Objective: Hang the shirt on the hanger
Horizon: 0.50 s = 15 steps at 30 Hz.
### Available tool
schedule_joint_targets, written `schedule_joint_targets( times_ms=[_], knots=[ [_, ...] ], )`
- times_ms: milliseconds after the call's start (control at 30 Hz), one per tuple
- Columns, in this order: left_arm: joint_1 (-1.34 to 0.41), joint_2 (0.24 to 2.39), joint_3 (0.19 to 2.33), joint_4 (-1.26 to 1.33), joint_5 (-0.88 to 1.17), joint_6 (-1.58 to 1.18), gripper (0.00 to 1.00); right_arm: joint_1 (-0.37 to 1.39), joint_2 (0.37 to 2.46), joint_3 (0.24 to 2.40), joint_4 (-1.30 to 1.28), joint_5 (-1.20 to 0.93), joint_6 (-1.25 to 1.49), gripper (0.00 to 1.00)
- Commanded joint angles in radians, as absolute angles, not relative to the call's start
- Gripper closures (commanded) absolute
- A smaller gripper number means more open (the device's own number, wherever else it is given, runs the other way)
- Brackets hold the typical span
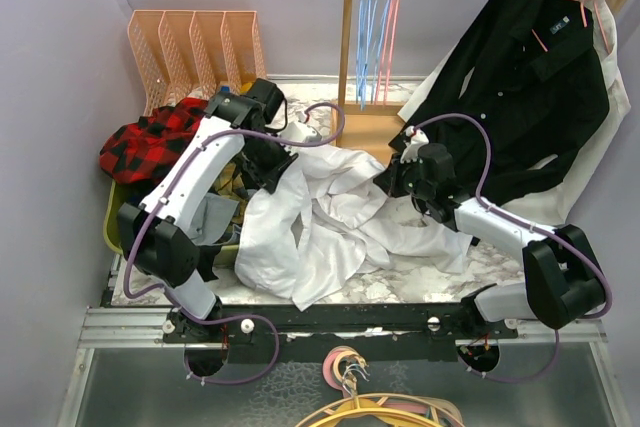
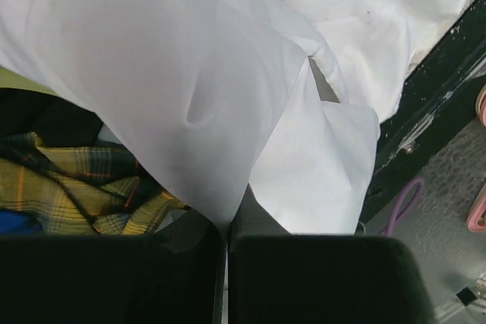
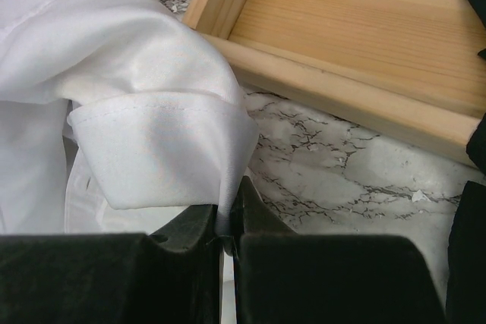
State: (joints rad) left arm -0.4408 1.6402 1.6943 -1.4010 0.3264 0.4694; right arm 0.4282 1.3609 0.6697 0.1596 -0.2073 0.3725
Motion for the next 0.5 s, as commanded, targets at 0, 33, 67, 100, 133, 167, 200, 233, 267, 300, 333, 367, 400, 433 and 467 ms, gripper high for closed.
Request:
schedule_joint_targets(
  times_ms=[0, 33, 67, 100, 133, 167, 200, 233, 267, 300, 333, 367, 400, 433, 467],
  knots=[
    [-0.443, 1.641, 1.818, -1.402, 0.254, 0.422, 1.0, 0.425, 1.346, 0.658, 0.206, -0.234, 0.365, 0.99],
    [-0.444, 1.652, 1.893, -1.419, 0.223, 0.406, 1.0, 0.425, 1.344, 0.655, 0.206, -0.231, 0.362, 0.99],
    [-0.445, 1.659, 1.969, -1.425, 0.186, 0.386, 1.0, 0.425, 1.34, 0.653, 0.203, -0.229, 0.36, 0.99],
    [-0.45, 1.655, 2.035, -1.425, 0.141, 0.381, 1.0, 0.425, 1.338, 0.652, 0.2, -0.227, 0.356, 0.99],
    [-0.452, 1.649, 2.095, -1.425, 0.104, 0.384, 1.0, 0.425, 1.335, 0.65, 0.201, -0.224, 0.355, 0.99],
    [-0.454, 1.64, 2.148, -1.425, 0.07, 0.392, 1.0, 0.425, 1.333, 0.648, 0.201, -0.224, 0.354, 0.99],
    [-0.457, 1.633, 2.196, -1.425, 0.048, 0.406, 1.0, 0.424, 1.333, 0.646, 0.204, -0.226, 0.354, 0.99],
    [-0.457, 1.61, 2.227, -1.424, 0.049, 0.43, 1.0, 0.425, 1.334, 0.644, 0.207, -0.228, 0.354, 0.99],
    [-0.457, 1.584, 2.247, -1.422, 0.07, 0.465, 1.0, 0.424, 1.336, 0.642, 0.211, -0.231, 0.356, 0.99],
    [-0.457, 1.552, 2.253, -1.417, 0.104, 0.501, 1.0, 0.425, 1.339, 0.64, 0.214, -0.234, 0.356, 0.99],
    [-0.457, 1.519, 2.246, -1.395, 0.119, 0.528, 1.0, 0.424, 1.343, 0.639, 0.218, -0.236, 0.357, 0.99],
    [-0.457, 1.48, 2.226, -1.357, 0.093, 0.542, 1.0, 0.425, 1.349, 0.639, 0.221, -0.238, 0.359, 0.99],
    [-0.457, 1.447, 2.193, -1.306, 0.033, 0.553, 1.0, 0.425, 1.354, 0.641, 0.223, -0.241, 0.359, 0.99],
    [-0.456, 1.422, 2.159, -1.251, -0.043, 0.563, 1.0, 0.425, 1.36, 0.641, 0.226, -0.242, 0.36, 0.99],
    [-0.455, 1.405, 2.109, -1.192, -0.159, 0.573, 1.0, 0.424, 1.363, 0.641, 0.229, -0.242, 0.36, 0.99]
  ],
)
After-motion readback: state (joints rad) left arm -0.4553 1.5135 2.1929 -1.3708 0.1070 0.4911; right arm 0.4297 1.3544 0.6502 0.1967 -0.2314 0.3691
